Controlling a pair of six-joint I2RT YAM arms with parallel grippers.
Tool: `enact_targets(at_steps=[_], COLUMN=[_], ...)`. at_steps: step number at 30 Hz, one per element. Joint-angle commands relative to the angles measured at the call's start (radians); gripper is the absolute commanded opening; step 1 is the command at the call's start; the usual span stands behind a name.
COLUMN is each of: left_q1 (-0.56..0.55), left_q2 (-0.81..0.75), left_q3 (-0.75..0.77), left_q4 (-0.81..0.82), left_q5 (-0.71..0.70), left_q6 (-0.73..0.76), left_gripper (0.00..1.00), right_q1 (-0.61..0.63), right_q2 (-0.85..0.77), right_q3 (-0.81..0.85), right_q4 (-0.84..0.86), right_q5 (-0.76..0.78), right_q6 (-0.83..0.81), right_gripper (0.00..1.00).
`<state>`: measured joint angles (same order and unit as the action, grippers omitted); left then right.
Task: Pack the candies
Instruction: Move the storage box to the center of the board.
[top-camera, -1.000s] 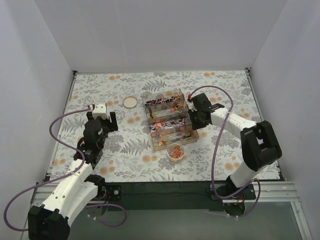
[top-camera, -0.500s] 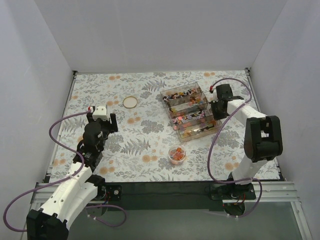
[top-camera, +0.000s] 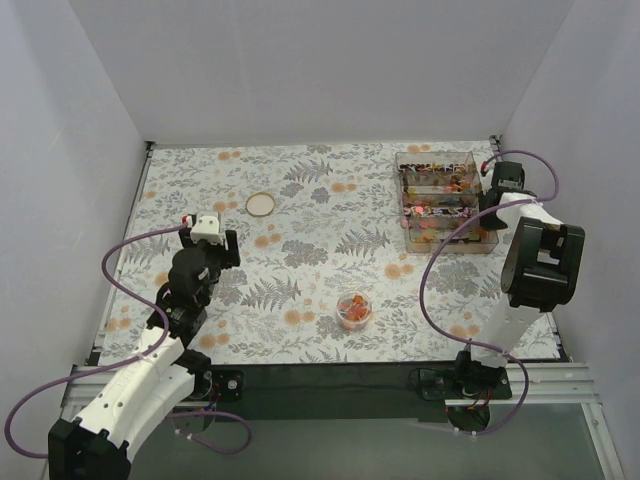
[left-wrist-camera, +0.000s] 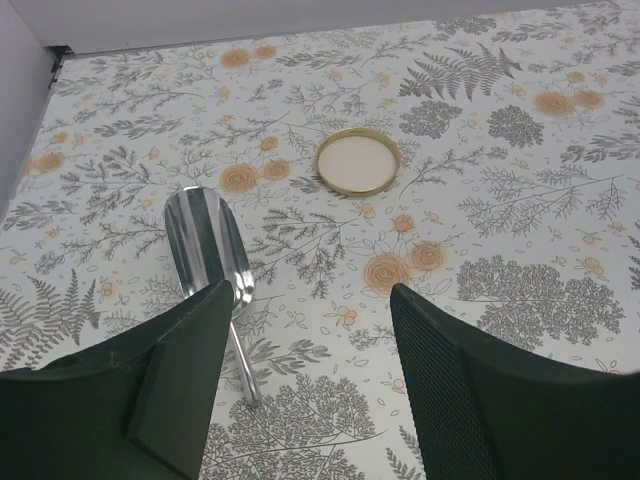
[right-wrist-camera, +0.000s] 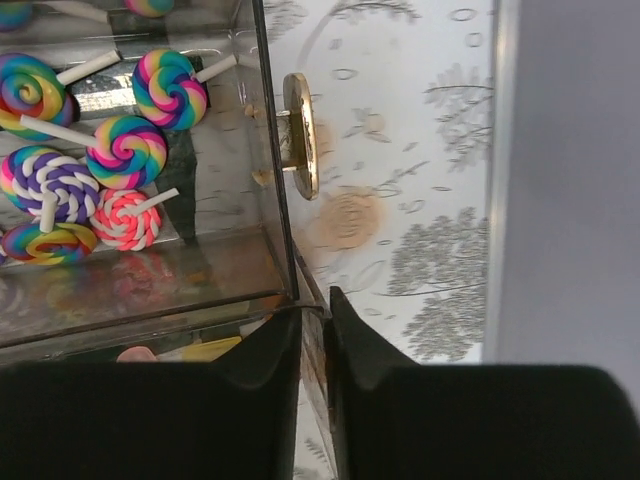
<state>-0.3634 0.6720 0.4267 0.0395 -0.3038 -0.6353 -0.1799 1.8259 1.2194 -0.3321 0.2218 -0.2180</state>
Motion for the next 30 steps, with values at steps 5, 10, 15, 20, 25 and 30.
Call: enact_targets(at_steps=[5, 10, 15, 20, 25, 30], left_q1=[-0.022, -0.023, -0.023, -0.023, -0.023, -0.022], left_q2=[-0.002, 0.009, 0.044, 0.171, 0.441, 0.676], left_q3=[-0.014, -0.016, -0.008, 0.073, 0.243, 0.429], left_q4=[0.026, 0.046, 0.066, 0.047, -0.033, -0.062], left_q5=[-0.015, 0.006, 0.069, 0.135, 0.135, 0.146], left_q6=[0.017, 0.002, -0.033, -0.076, -0.118, -0.098], left_gripper=[0.63, 0.63, 0.63, 0.66, 0.66, 0.65], right_q1=[-0.13, -0.115, 0.026, 0.213, 0.396, 0.532], right_q2=[0.016, -0.045, -0.19, -0.359, -0.531, -0.635], right_q3=[0.11, 0.147, 0.138, 0.074, -0.127, -0.271], right_q4=[0.074, 0.033, -0.04, -0.096, -0.107, -0.116], right_q5=[0.205, 0.091, 0.048, -0.066, -0.168, -0.26], right_q6=[-0.072, 0.038, 0.193, 0.281, 0.385, 0.434], right_gripper=[0.36, 0.49, 0.59, 0.62, 0.68, 0.67])
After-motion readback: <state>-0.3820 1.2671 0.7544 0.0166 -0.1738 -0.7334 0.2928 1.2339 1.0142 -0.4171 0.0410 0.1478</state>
